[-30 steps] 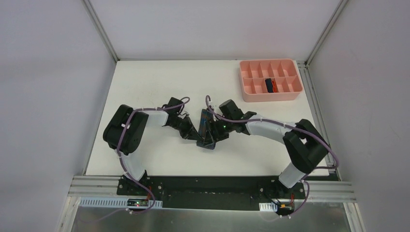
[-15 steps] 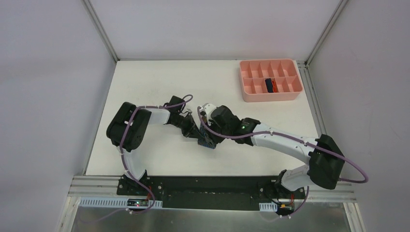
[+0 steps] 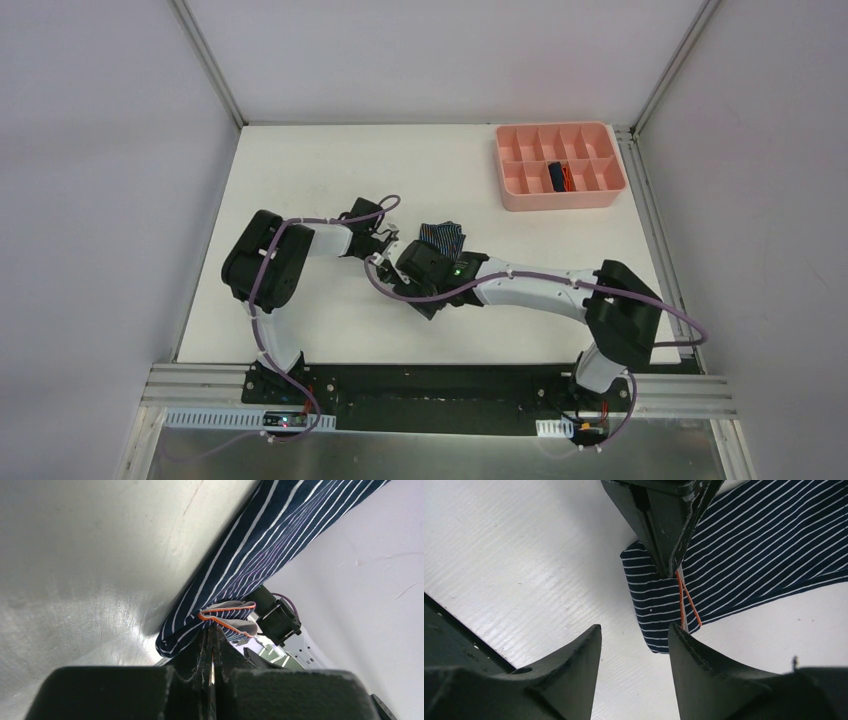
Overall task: Roll the underwear
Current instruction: Roll the underwear to the center of the board.
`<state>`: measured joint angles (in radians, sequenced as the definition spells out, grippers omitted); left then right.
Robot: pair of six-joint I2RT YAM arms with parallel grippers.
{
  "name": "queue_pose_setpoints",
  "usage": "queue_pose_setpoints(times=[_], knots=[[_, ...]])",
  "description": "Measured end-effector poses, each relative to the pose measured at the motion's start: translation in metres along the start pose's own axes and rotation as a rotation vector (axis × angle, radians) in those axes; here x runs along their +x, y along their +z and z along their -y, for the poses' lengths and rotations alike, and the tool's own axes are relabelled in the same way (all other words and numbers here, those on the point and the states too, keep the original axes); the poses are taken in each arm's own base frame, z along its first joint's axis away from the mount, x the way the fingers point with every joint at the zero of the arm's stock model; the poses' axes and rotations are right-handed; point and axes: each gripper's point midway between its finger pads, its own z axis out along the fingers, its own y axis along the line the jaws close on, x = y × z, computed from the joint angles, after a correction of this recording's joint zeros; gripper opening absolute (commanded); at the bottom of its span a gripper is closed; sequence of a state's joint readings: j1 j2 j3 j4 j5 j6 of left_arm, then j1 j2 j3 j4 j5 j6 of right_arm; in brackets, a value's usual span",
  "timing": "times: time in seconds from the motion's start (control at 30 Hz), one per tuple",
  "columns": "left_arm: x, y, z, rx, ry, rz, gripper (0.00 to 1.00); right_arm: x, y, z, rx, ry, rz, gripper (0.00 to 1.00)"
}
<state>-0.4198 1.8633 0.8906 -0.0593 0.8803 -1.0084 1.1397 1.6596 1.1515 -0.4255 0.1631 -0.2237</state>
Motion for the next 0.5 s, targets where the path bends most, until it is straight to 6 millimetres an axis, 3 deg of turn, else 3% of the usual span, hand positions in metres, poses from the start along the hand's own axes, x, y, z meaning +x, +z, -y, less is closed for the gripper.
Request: queue_pose_setpoints(times=[0.2, 0.5], knots=[[0.0, 0.0, 0.0, 0.0, 0.0, 0.0, 0.0, 0.004, 0.008, 0.003, 0.016, -0.031, -0.018, 0.54], [0.0, 0.0, 0.0, 0.001, 0.002, 0.0, 0.0, 0.019, 0.036, 0.005, 0.029, -0.059, -0.063, 0.5]])
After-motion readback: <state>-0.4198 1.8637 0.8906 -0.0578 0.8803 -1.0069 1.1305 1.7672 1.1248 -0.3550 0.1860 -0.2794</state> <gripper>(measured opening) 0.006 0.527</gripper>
